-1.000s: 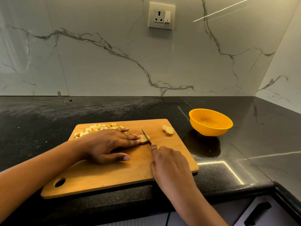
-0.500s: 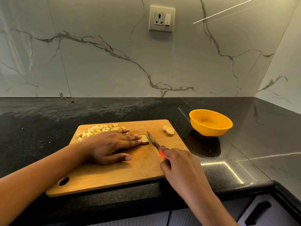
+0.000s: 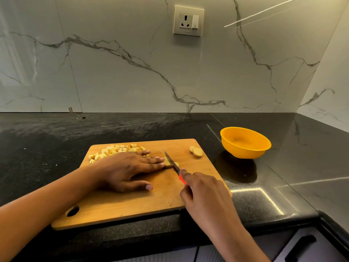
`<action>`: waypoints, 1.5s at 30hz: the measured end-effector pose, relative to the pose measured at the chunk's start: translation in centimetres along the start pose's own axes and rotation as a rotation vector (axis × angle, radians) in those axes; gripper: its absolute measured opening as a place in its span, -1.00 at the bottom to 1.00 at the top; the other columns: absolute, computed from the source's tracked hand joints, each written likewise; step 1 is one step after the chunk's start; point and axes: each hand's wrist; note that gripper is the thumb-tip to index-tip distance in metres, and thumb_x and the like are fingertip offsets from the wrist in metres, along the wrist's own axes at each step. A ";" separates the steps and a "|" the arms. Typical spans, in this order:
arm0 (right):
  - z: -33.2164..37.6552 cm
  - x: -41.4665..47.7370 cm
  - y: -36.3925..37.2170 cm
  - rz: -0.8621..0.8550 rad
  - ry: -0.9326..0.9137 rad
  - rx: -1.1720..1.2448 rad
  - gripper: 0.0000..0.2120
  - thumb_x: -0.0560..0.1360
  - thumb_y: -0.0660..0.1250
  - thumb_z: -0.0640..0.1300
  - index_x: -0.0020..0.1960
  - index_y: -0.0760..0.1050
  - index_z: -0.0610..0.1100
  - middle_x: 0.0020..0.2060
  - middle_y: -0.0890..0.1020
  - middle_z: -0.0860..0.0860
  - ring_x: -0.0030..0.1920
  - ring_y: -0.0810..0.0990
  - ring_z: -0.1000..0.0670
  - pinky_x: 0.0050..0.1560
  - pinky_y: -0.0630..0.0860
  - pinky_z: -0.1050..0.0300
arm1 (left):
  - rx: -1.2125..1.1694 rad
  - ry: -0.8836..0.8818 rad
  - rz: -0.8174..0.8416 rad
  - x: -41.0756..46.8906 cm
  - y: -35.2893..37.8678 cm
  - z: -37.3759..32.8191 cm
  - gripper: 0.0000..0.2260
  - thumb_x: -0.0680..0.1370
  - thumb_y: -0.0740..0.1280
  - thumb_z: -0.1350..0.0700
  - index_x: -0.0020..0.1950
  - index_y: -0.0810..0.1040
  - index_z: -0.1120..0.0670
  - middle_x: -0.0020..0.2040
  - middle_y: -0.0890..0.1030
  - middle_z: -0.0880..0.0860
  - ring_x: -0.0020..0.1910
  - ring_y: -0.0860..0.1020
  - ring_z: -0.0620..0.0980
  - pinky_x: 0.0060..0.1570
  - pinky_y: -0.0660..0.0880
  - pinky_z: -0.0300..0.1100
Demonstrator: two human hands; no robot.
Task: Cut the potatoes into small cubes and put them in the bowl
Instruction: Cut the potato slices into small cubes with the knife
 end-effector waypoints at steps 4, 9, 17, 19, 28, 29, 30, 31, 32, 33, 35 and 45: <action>0.2 0.2 0.2 0.027 -0.013 -0.022 -0.54 0.62 0.06 -0.01 0.51 0.14 0.06 0.02 0.52 0.12 -0.03 0.49 0.08 -0.16 0.32 0.26 | 0.004 -0.001 0.008 0.1 0.0 0.1 -0.34 0.46 -0.20 -0.44 0.49 -0.11 -0.18 0.51 -0.02 -0.22 0.46 -0.13 -0.34 0.34 -0.34 -0.44; 0.7 2.4 1.2 0.150 -0.014 -0.132 -0.54 0.63 0.06 -0.05 0.51 0.13 -0.05 0.15 0.51 0.00 0.09 0.49 0.00 -0.11 0.32 0.18 | -0.019 -0.010 0.023 0.1 0.1 0.2 -0.31 0.45 -0.18 -0.46 0.50 -0.10 -0.19 0.52 -0.03 -0.22 0.50 -0.11 -0.27 0.39 -0.26 -0.36; 0.5 -0.7 -0.7 0.146 -0.060 -0.122 -0.51 0.63 0.02 -0.03 0.54 0.05 -0.01 0.11 0.50 0.05 0.02 0.47 0.04 -0.15 0.28 0.20 | 0.022 -0.005 0.008 0.1 -0.1 -0.2 -0.36 0.49 -0.13 -0.38 0.50 -0.11 -0.14 0.50 -0.06 -0.21 0.48 -0.13 -0.26 0.33 -0.37 -0.41; 0.6 -1.5 -1.5 0.141 -0.055 -0.117 -0.51 0.63 0.02 -0.02 0.54 0.05 0.01 0.08 0.50 0.08 -0.05 0.44 0.06 -0.17 0.27 0.22 | 0.021 -0.006 0.005 0.0 -0.1 -0.3 -0.36 0.48 -0.16 -0.38 0.50 -0.11 -0.14 0.49 -0.04 -0.21 0.48 -0.12 -0.28 0.32 -0.37 -0.44; 0.6 -1.1 -1.7 0.049 0.033 -0.092 -0.53 0.62 0.04 0.00 0.52 0.11 0.08 -0.05 0.45 0.14 -0.17 0.37 0.08 -0.42 0.19 0.28 | 0.025 0.036 -0.210 -0.6 0.6 -0.2 -0.43 0.56 -0.14 -0.34 0.47 0.11 -0.08 0.46 0.20 -0.13 0.44 0.06 -0.29 0.42 -0.22 -0.23; 0.7 -1.0 -1.6 0.033 0.033 -0.083 -0.53 0.62 0.04 0.00 0.52 0.11 0.08 -0.05 0.46 0.14 -0.16 0.39 0.08 -0.40 0.20 0.30 | 0.029 0.043 -0.233 -0.6 0.6 -0.2 -0.45 0.57 -0.12 -0.32 0.46 0.14 -0.07 0.45 0.23 -0.11 0.44 0.10 -0.26 0.42 -0.19 -0.18; 0.7 -1.0 -1.4 0.019 0.031 -0.069 -0.53 0.62 0.05 0.00 0.52 0.11 0.08 -0.02 0.48 0.14 -0.14 0.42 0.09 -0.36 0.23 0.31 | 0.033 0.048 -0.249 -0.7 0.6 -0.2 -0.46 0.58 -0.11 -0.31 0.46 0.16 -0.06 0.44 0.27 -0.09 0.43 0.14 -0.23 0.42 -0.16 -0.13; 0.7 -0.9 -1.3 0.011 0.031 -0.055 -0.53 0.62 0.05 0.00 0.52 0.10 0.08 0.02 0.50 0.14 -0.12 0.45 0.09 -0.31 0.26 0.31 | 0.044 0.052 -0.266 -0.8 0.7 -0.2 -0.47 0.59 -0.09 -0.29 0.45 0.20 -0.05 0.43 0.31 -0.07 0.42 0.19 -0.19 0.42 -0.12 -0.08; 0.8 -0.8 -1.2 0.007 0.032 -0.047 -0.52 0.62 0.05 0.00 0.52 0.10 0.08 0.04 0.51 0.14 -0.10 0.47 0.10 -0.26 0.31 0.32 | 0.064 0.059 -0.295 -0.8 0.7 -0.2 -0.48 0.60 -0.07 -0.28 0.44 0.26 -0.03 0.41 0.36 -0.04 0.41 0.25 -0.16 0.41 -0.04 -0.03; 0.9 -0.7 -1.1 0.006 0.033 -0.045 -0.52 0.62 0.05 0.01 0.52 0.10 0.07 0.05 0.52 0.14 -0.08 0.49 0.10 -0.21 0.35 0.30 | 0.089 0.065 -0.330 -0.9 0.7 -0.2 -0.50 0.61 -0.05 -0.26 0.42 0.32 -0.01 0.38 0.42 -0.02 0.38 0.31 -0.14 0.40 0.05 0.00; 1.0 -0.5 -0.9 0.005 0.035 -0.052 -0.53 0.62 0.06 0.00 0.52 0.11 0.07 0.04 0.52 0.14 -0.06 0.50 0.10 -0.17 0.38 0.27 | 0.128 0.068 -0.389 -1.0 0.8 -0.2 -0.53 0.63 -0.01 -0.22 0.35 0.45 0.01 0.29 0.53 -0.01 0.31 0.43 -0.12 0.35 0.21 0.02; 0.7 0.1 -0.9 0.027 0.013 -0.060 -0.54 0.61 0.08 0.00 0.50 0.17 0.07 -0.06 0.50 0.13 -0.13 0.44 0.10 -0.35 0.22 0.29 | 0.226 0.022 -0.505 -0.7 1.3 0.2 -0.58 0.63 0.00 -0.19 0.20 0.57 -0.07 0.16 0.60 -0.13 0.20 0.49 -0.26 0.36 0.13 0.16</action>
Point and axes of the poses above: each hand's wrist, its own x-axis towards the middle knuckle, its own y-axis out of the palm, z = x × y
